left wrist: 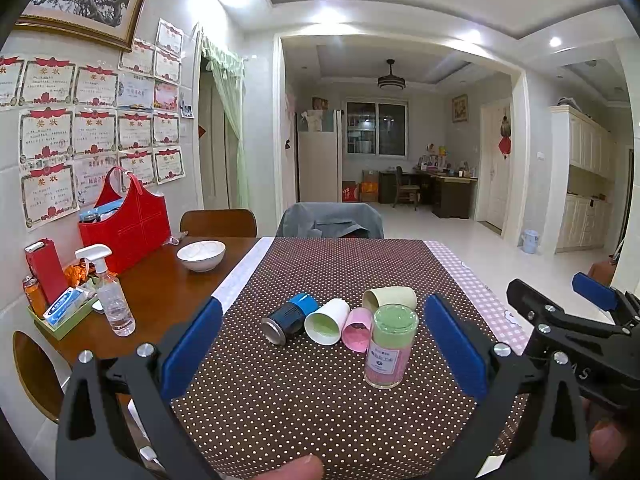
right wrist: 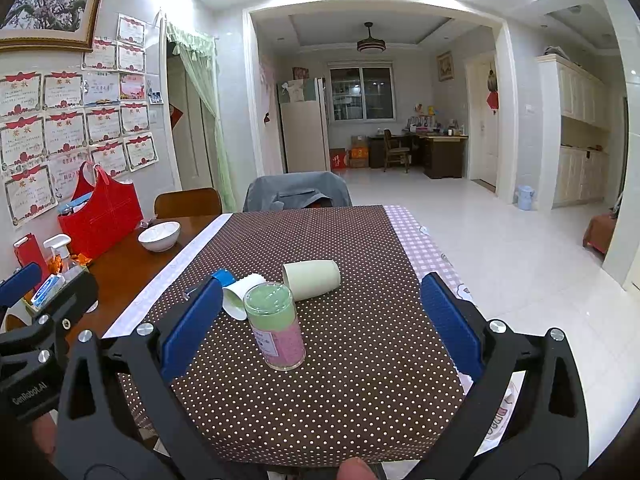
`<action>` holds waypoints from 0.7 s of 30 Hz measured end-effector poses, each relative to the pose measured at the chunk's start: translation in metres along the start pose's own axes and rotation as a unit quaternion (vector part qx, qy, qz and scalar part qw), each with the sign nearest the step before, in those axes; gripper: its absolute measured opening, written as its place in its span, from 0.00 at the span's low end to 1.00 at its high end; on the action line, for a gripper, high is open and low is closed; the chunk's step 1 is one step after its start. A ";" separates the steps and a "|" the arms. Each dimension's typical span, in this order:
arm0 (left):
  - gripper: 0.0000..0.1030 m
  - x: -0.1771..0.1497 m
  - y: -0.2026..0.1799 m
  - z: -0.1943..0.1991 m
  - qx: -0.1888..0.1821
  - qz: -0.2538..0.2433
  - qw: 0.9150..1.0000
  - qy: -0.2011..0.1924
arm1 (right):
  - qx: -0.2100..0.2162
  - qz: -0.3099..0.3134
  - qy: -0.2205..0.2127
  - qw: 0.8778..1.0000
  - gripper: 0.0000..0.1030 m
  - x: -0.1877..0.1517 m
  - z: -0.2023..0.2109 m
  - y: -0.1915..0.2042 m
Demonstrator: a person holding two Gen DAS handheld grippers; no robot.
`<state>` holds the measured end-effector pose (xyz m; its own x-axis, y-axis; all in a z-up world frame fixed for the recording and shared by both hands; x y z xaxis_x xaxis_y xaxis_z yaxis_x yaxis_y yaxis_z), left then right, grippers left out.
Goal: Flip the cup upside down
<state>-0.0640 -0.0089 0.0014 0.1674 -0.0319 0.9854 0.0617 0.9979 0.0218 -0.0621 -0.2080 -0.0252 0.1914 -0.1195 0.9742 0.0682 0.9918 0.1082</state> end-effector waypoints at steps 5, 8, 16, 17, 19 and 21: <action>0.96 0.000 0.000 0.000 -0.002 0.000 1.000 0.000 | 0.000 0.000 0.001 1.000 0.94 -0.001 -0.001 0.000; 0.96 -0.002 -0.003 -0.002 -0.005 0.000 1.000 0.001 | 0.001 0.000 0.002 1.000 0.94 -0.001 -0.001 0.000; 0.96 -0.004 0.000 -0.002 -0.003 0.000 1.000 -0.003 | 0.001 0.000 0.006 1.000 0.94 -0.005 -0.005 -0.001; 0.96 -0.004 0.000 -0.002 -0.003 0.002 1.000 -0.002 | 0.002 0.000 0.007 1.000 0.94 -0.005 -0.005 0.000; 0.96 -0.004 0.003 -0.003 -0.001 0.008 1.000 0.001 | 0.003 0.000 0.006 1.000 0.94 -0.006 -0.004 0.000; 0.96 -0.003 0.004 -0.003 0.003 0.007 1.000 0.001 | 0.003 -0.001 0.008 1.000 0.94 -0.006 -0.005 0.000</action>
<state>-0.0610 -0.0053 -0.0024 0.1699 -0.0176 0.9853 0.0541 0.9985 0.0085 -0.0582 -0.2077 -0.0317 0.2061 -0.1220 0.9709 0.0630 0.9918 0.1113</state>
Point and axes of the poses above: each gripper's, at about its wrist camera, not at the fingertips, and z roughly against the way its jaws point, y to its left, x to its top, the point moved 6 cm from there along -z, roughly the way its jaws point, and after that the axes turned 8 degrees about -y, right-handed, at the moved point
